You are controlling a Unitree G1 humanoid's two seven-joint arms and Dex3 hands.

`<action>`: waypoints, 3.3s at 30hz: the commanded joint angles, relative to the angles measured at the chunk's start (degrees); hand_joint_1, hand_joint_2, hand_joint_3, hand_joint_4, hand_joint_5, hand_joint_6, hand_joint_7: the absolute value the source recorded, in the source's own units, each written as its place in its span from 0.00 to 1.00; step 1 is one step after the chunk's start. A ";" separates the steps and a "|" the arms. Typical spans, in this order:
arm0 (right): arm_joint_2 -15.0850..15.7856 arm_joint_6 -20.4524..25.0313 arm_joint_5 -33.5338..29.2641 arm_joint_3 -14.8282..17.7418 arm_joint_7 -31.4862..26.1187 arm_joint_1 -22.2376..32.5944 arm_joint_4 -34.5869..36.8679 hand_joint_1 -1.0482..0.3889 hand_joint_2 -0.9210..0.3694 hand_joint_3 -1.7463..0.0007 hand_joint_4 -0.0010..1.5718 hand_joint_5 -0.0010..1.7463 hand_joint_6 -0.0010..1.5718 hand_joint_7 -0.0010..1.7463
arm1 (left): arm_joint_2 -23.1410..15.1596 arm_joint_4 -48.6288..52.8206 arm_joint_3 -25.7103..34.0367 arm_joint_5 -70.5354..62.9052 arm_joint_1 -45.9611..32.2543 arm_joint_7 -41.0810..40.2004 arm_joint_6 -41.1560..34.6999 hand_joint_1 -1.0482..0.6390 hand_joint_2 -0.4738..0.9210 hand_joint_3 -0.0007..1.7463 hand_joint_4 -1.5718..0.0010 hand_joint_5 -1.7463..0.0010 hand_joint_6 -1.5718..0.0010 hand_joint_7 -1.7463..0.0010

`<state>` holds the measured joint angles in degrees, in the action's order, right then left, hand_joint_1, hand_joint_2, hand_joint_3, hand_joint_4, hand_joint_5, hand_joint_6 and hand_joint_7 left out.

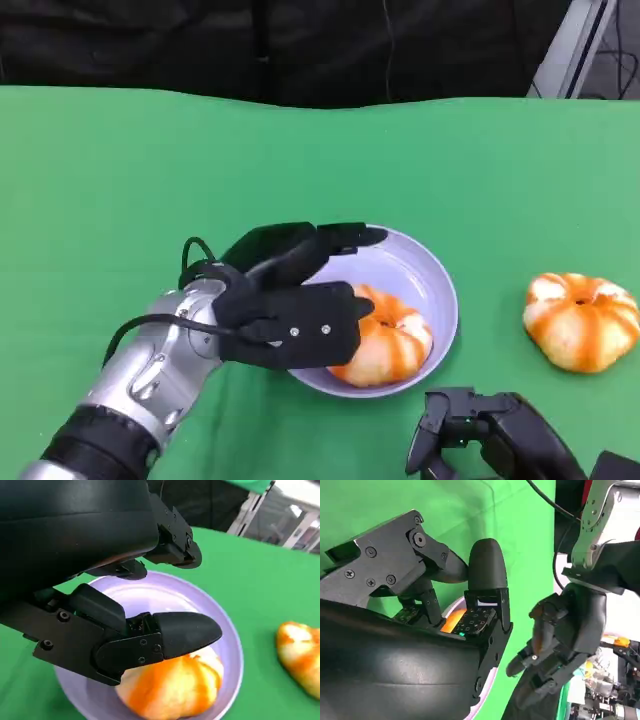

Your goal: Grasp the bread from the table and place it into the plate.

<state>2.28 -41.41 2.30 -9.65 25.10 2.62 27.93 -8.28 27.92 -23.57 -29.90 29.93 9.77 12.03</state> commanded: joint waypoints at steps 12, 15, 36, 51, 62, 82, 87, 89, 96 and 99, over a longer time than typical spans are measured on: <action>0.69 -0.56 0.65 0.25 0.31 -0.17 0.35 0.63 0.26 0.44 0.54 0.89 0.56 0.70 | 5.45 -2.38 12.42 19.97 -11.33 -3.85 9.89 0.14 1.00 0.42 0.62 0.96 0.73 0.99; 0.70 -0.57 0.66 0.25 0.32 -0.18 0.36 0.63 0.25 0.44 0.54 0.89 0.56 0.70 | 5.59 -2.39 12.70 20.20 -11.48 -3.52 10.17 0.14 1.00 0.42 0.62 0.97 0.73 0.99; 1.29 -0.37 1.88 0.73 1.93 -0.38 0.88 0.64 0.25 0.44 0.54 0.90 0.55 0.70 | 6.17 -8.36 17.02 31.58 -22.96 1.46 20.54 0.18 1.00 0.42 0.54 0.97 0.66 0.98; 1.55 -0.87 1.89 1.23 2.39 -0.70 1.67 0.63 0.25 0.45 0.53 0.90 0.54 0.72 | 8.39 -4.66 22.12 49.05 -34.47 17.42 30.09 0.19 1.00 0.31 0.43 0.98 0.59 0.98; 1.67 -0.39 1.34 1.31 1.86 -0.45 0.96 0.63 0.25 0.45 0.53 0.89 0.55 0.71 | 9.69 -1.45 24.25 50.47 -34.96 22.22 32.80 0.21 1.00 0.30 0.41 0.98 0.57 0.99; 2.61 1.13 2.24 1.34 2.39 1.84 -2.91 0.64 0.25 0.43 0.53 0.90 0.55 0.72 | 11.22 3.16 23.40 39.16 -36.04 16.79 42.08 0.62 1.00 0.17 0.31 0.99 0.44 0.98; 2.72 1.80 2.50 1.33 2.54 2.14 -3.52 0.64 0.27 0.41 0.53 0.89 0.55 0.72 | 11.72 4.95 23.01 39.61 -34.78 16.64 43.36 0.61 0.98 0.25 0.23 0.83 0.24 0.93; 2.71 1.91 2.58 1.35 2.60 2.18 -3.60 0.64 0.27 0.40 0.53 0.89 0.55 0.72 | 11.71 5.57 22.97 39.44 -34.46 16.46 43.92 0.60 0.95 0.31 0.37 0.50 0.19 0.91; 3.03 2.62 2.79 1.44 2.67 2.86 -4.94 0.65 0.28 0.39 0.53 0.88 0.55 0.71 | 11.71 7.52 23.15 38.26 -33.36 14.56 44.81 0.59 0.72 0.67 0.50 0.09 0.43 0.29; 3.23 2.60 3.29 1.51 3.06 2.91 -5.01 0.65 0.28 0.39 0.53 0.89 0.55 0.72 | 11.68 7.91 23.17 37.70 -33.17 13.51 44.76 0.58 0.71 0.70 0.51 0.06 0.46 0.24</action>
<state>4.62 -39.04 4.54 -8.65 27.82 5.03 23.46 3.94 35.15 -0.82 8.41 -3.77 24.63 56.02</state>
